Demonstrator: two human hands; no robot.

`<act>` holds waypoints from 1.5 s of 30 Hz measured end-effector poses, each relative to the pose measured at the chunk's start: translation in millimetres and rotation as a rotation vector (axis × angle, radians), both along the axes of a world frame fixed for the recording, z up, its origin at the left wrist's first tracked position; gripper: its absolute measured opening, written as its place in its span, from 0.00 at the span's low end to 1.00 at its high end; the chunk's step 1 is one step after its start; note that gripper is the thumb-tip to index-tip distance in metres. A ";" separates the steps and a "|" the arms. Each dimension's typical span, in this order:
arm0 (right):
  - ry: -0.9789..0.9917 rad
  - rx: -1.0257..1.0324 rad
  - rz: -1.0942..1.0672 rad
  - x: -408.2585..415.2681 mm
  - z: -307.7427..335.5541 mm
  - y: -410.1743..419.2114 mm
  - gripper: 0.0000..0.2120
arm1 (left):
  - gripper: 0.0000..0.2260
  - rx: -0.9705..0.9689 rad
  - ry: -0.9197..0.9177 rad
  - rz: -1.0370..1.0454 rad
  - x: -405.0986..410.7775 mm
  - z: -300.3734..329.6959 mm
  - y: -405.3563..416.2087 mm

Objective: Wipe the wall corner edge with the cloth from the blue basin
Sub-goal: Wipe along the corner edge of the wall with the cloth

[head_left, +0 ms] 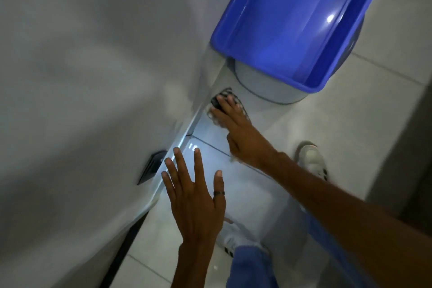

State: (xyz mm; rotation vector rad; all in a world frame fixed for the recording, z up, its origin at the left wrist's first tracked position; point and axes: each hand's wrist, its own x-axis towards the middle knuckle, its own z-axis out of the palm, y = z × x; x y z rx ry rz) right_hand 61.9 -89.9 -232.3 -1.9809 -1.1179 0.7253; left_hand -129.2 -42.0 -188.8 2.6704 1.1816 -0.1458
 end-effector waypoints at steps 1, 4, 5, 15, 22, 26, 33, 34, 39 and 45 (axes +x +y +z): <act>0.093 -0.021 -0.038 -20.8 -21.3 -2.0 0.39 | 0.35 -0.006 0.005 -0.001 -6.8 -10.8 3.2; 0.249 -0.021 -0.237 -63.8 -98.0 1.8 0.35 | 0.34 0.045 -0.017 -0.108 -8.5 -51.4 22.6; 0.282 -0.007 -0.304 -72.6 -123.7 6.2 0.33 | 0.34 0.094 -0.016 -0.165 -2.7 -66.7 32.6; 0.401 0.318 -0.724 -35.9 -275.8 77.9 0.34 | 0.34 0.616 0.125 -0.490 78.0 -163.0 136.6; 0.525 0.567 -0.846 30.4 -286.0 129.7 0.28 | 0.33 0.790 0.172 -0.556 112.6 -170.4 148.6; 0.529 0.570 -0.908 46.1 -284.2 166.0 0.23 | 0.32 0.862 0.184 -0.570 105.7 -154.7 152.2; 0.357 0.436 -0.753 -104.1 -303.9 177.1 0.33 | 0.32 0.902 0.236 -0.583 49.0 -148.5 152.2; 0.356 0.439 -0.704 -137.1 -305.2 173.4 0.34 | 0.31 0.915 0.254 -0.586 45.7 -150.0 153.4; 0.394 0.418 -0.631 -178.6 -308.5 171.3 0.36 | 0.31 0.947 0.318 -0.591 41.2 -151.5 154.9; 0.386 0.453 -0.798 -14.0 -309.6 185.5 0.33 | 0.30 0.932 0.300 -0.575 43.5 -152.2 148.6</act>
